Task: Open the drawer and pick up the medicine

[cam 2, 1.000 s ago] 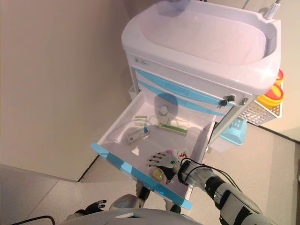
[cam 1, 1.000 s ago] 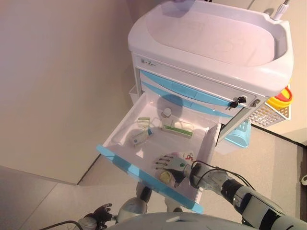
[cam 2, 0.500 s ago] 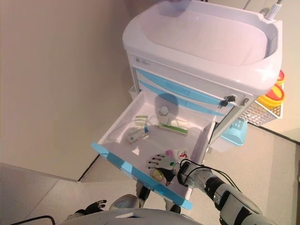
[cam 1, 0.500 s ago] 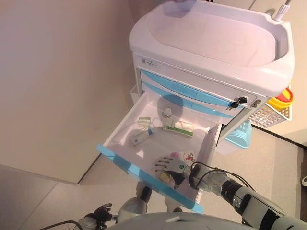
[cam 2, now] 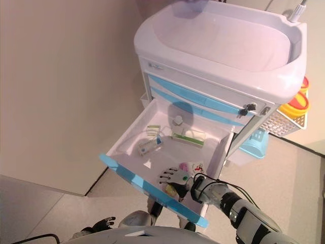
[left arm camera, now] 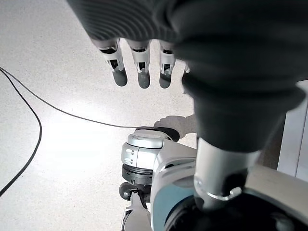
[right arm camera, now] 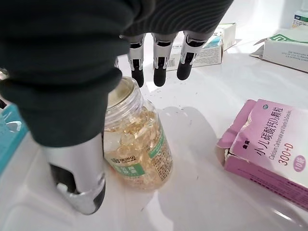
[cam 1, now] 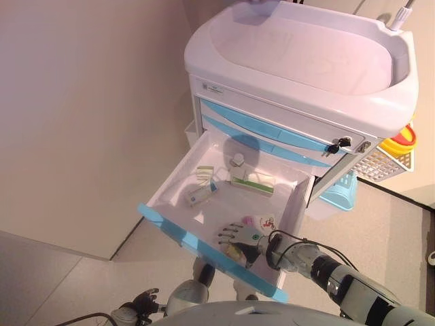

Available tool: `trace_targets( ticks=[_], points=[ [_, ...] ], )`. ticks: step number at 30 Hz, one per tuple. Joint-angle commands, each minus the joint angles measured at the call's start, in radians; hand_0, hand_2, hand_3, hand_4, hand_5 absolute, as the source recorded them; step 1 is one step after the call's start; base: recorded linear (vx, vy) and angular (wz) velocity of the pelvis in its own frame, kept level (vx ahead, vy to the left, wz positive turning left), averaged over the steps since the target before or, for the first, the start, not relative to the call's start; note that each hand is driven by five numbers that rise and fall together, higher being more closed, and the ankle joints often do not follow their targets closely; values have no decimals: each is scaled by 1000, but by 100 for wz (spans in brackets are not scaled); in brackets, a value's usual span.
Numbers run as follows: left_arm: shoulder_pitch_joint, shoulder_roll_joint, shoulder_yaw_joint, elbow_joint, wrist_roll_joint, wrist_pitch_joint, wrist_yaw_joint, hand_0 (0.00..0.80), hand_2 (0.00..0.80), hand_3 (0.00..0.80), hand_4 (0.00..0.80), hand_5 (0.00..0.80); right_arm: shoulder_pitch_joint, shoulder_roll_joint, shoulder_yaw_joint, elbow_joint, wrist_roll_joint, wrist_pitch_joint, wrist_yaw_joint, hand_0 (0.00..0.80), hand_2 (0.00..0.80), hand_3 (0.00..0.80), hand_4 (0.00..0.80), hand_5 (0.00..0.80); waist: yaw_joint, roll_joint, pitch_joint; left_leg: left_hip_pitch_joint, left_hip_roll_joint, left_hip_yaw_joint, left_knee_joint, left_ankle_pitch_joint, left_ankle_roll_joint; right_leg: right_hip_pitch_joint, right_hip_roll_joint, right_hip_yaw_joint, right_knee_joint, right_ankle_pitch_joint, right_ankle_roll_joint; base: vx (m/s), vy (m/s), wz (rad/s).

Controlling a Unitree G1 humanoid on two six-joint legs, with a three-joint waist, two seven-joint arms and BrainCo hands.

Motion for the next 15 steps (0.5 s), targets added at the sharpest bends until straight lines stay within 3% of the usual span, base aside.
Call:
trace_targets(
  ticks=[1,15],
  points=[
    [-50,-17,-38,44,18,-11,0,0,0,0,0,0,-27,21,28,-37,18,-6,-21,800,800,800,800,800,24,-29,20,16,-34,8,13,-100,5,-30,-43,7,71,-18,36,0,0,0],
    [-44,-16,-40,45,28,-14,2,0,0,0,0,0,-28,26,20,-15,13,-20,-18,800,800,800,800,800,31,-30,20,18,-35,3,14,-101,6,-24,-43,2,71,-21,35,0,0,0]
  ],
)
